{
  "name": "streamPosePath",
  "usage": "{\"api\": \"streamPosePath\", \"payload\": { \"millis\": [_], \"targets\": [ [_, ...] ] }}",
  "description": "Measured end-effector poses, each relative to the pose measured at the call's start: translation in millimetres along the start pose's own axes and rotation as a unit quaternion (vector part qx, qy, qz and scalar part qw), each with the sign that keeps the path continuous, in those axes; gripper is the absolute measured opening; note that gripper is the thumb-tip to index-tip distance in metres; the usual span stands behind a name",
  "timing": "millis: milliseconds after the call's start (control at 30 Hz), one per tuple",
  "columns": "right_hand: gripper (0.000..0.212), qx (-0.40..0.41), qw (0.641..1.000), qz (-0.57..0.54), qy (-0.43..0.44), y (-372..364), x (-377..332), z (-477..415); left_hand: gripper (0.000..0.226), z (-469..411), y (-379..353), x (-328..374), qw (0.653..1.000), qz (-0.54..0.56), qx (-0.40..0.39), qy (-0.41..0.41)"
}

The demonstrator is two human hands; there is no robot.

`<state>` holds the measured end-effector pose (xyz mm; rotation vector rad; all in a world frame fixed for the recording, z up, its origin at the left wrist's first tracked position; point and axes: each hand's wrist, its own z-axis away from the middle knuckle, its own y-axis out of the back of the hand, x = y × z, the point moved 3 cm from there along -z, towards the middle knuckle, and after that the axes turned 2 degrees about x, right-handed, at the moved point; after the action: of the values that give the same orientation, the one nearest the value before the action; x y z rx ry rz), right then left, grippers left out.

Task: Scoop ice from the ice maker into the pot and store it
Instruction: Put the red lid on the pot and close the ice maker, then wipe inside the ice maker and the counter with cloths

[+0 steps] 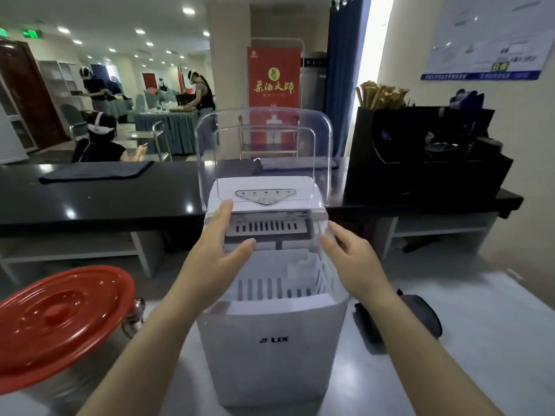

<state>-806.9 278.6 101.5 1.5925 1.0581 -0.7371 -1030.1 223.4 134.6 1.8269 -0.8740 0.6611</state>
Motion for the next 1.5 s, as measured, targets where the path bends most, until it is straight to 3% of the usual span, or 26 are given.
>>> {"api": "streamPosePath", "payload": {
  "millis": [100,233,500,733,867,967,1067,1167,1300,1500],
  "targets": [
    [0.037,-0.016,1.000,0.002,0.018,12,11,4,0.069,15,-24,23,0.999,-0.003,-0.033,-0.017],
    [0.044,-0.033,0.999,0.012,-0.013,45,50,10,0.065,29,-75,59,0.998,-0.001,-0.049,-0.042],
    [0.035,-0.095,0.988,0.113,-0.053,124,154,20,0.059,48,-179,109,0.998,0.012,-0.044,-0.047],
    [0.037,-0.158,0.968,0.192,-0.029,146,217,20,0.056,70,-254,92,0.995,-0.001,-0.069,0.066],
    [0.049,-0.196,0.951,0.239,-0.002,132,244,12,0.054,86,-284,60,0.986,-0.012,-0.072,0.148],
    [0.075,-0.272,0.904,0.329,0.038,111,266,10,0.053,100,-294,34,0.976,-0.015,-0.070,0.205],
    [0.077,-0.242,0.871,0.418,0.093,100,281,12,0.053,114,-299,16,0.967,-0.026,-0.062,0.244],
    [0.056,-0.177,0.871,0.435,0.144,97,275,10,0.053,122,-301,11,0.964,-0.028,-0.066,0.257],
    [0.040,-0.198,0.868,0.434,0.135,94,260,19,0.055,128,-306,12,0.963,-0.040,-0.084,0.253],
    [0.028,-0.215,0.938,0.264,0.068,111,237,47,0.077,116,-315,18,0.977,-0.039,-0.084,0.191]
  ]
}}
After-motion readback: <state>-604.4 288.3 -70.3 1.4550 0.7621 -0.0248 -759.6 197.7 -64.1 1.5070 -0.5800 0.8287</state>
